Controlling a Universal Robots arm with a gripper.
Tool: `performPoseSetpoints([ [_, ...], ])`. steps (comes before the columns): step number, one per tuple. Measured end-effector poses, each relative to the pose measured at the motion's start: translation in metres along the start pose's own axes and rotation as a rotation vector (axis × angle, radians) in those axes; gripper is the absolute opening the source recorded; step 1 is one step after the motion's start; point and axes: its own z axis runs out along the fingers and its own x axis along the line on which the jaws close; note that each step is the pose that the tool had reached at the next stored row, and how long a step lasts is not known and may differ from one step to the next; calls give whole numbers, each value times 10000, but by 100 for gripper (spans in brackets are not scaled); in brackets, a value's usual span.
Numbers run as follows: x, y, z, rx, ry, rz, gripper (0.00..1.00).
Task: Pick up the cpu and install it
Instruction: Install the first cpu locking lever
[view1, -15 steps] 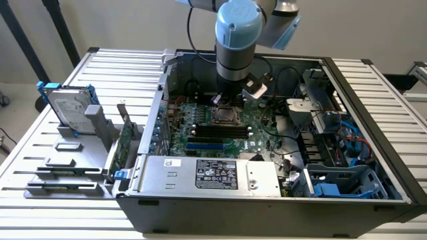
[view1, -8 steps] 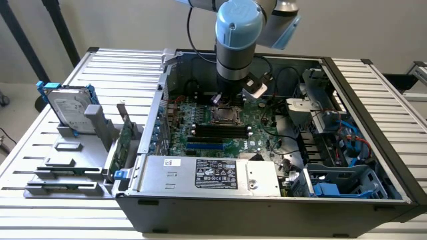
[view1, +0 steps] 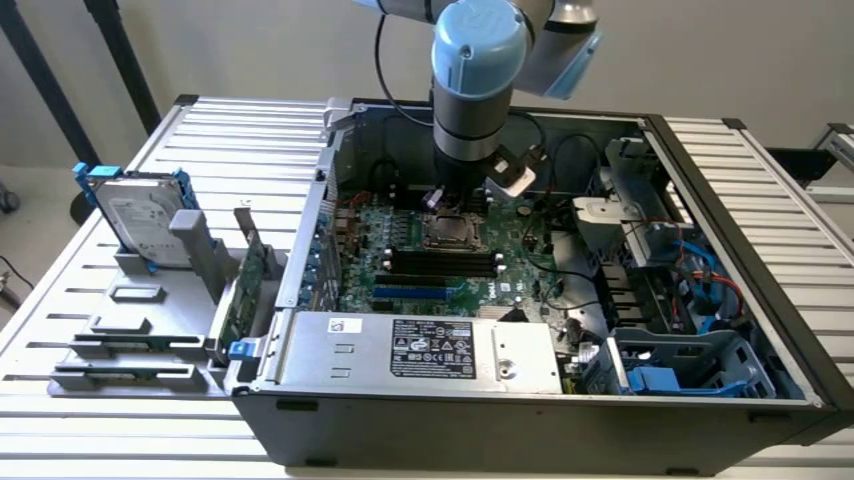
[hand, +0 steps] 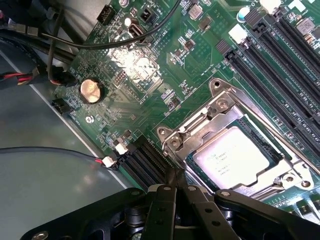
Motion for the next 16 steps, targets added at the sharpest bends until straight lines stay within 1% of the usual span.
performPoseSetpoints([
  [7, -10, 11, -12, -12, -16, -11, 11],
  [16, -3, 19, -9, 10, -24, -63, 11],
])
